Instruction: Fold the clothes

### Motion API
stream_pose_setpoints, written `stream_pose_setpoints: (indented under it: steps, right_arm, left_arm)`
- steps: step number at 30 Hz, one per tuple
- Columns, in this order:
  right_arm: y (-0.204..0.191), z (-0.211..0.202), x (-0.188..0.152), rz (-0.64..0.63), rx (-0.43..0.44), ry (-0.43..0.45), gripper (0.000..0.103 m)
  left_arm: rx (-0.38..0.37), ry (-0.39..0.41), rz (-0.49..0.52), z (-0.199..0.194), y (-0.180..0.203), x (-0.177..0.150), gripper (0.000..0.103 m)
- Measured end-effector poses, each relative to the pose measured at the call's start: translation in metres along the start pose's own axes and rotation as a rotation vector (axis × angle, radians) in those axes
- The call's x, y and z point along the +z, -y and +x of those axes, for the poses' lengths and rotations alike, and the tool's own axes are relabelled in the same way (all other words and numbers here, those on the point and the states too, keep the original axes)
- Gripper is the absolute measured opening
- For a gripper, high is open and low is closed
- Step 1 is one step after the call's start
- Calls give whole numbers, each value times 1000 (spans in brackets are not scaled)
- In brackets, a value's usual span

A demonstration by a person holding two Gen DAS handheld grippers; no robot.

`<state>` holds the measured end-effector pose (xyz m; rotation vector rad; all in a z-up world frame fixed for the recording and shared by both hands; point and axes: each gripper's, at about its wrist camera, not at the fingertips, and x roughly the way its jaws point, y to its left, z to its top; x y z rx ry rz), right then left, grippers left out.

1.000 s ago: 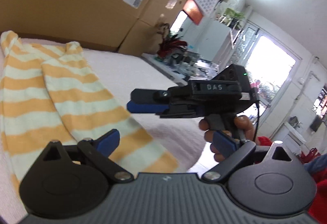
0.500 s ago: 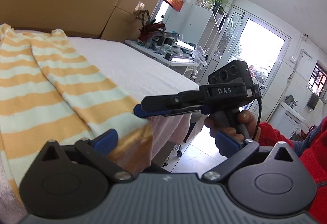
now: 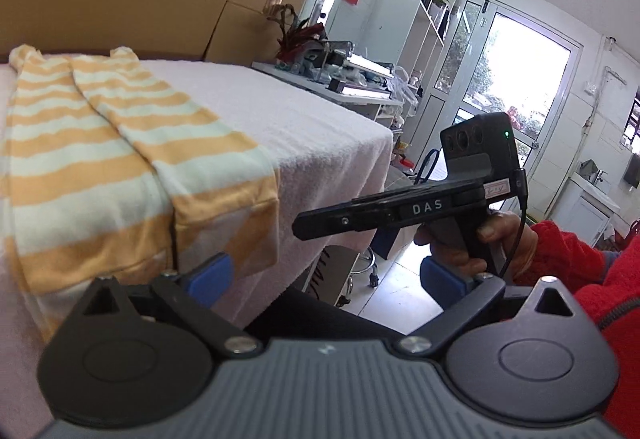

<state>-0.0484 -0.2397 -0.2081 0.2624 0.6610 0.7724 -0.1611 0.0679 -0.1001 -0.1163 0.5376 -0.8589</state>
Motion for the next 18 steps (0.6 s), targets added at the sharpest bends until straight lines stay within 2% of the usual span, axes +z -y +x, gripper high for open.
stream_pose_setpoints:
  steps: [1,3,6,9,13,15,18]
  right_arm:
    - [-3,0,-1,-23,-4,3,44]
    - [-5,1,-2,-54,-13,7,55]
    - [-3,6,-1,-65,-19,15,58]
    - [1,13,0,-80,-10,14,58]
    - [7,20,2,-143,-10,-5,58]
    - [11,20,3,-156,-15,-7,58]
    - [17,16,3,-132,33,10,58]
  left_arm:
    - [25,10,-7,-9,-1,-3,101]
    - [92,26,-35,-27,-9,-9,101]
    - [188,56,-92,-48,-29,-15,101]
    - [179,33,-62,-44,-44,-15,101]
    - [225,-56,39,-30,-56,-11,101]
    - [223,-67,41,-32,-60,-12,101]
    - [228,-70,51,-35,-65,-14,101]
